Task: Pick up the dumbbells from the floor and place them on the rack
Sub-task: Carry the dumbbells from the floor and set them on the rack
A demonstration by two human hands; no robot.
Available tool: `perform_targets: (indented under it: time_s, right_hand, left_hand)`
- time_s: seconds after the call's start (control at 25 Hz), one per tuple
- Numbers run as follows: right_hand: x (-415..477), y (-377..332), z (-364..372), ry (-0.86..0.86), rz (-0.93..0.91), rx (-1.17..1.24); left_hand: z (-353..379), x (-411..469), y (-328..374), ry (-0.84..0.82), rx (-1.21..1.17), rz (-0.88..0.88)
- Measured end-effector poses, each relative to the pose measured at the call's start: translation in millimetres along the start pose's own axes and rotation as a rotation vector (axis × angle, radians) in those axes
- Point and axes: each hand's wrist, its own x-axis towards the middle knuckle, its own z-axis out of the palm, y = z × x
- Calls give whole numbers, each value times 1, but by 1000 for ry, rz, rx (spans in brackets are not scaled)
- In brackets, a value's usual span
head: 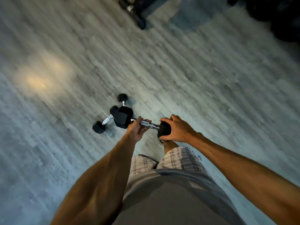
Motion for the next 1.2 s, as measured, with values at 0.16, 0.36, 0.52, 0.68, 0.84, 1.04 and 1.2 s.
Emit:
perform_targets:
  time_s: [0.16,0.36,0.52,0.68,0.84,1.04,1.2]
  right_hand:
    - [-6,58,-51,65,107,110]
    - [-4,126,-125,178,209,193]
    - [5,182,-183,246,294,294]
    - [31,235,-241,350,363,314]
    - [50,279,-314,401,438,387]
    - [70,331,-386,471,513,444]
    - [81,393,-431,490,574,496]
  left_hand:
    - [103,16,17,-48,176,-15]
    - [232,46,38,-109,399,-31]
    - [336,65,56,-146,531,-17]
    - [438,91,81,-189,664,-4]
    - [536,118,108,-254,725,-33]
    - [647,141,130,-300,813,-36]
    - [736,167,127,-301,909,-39]
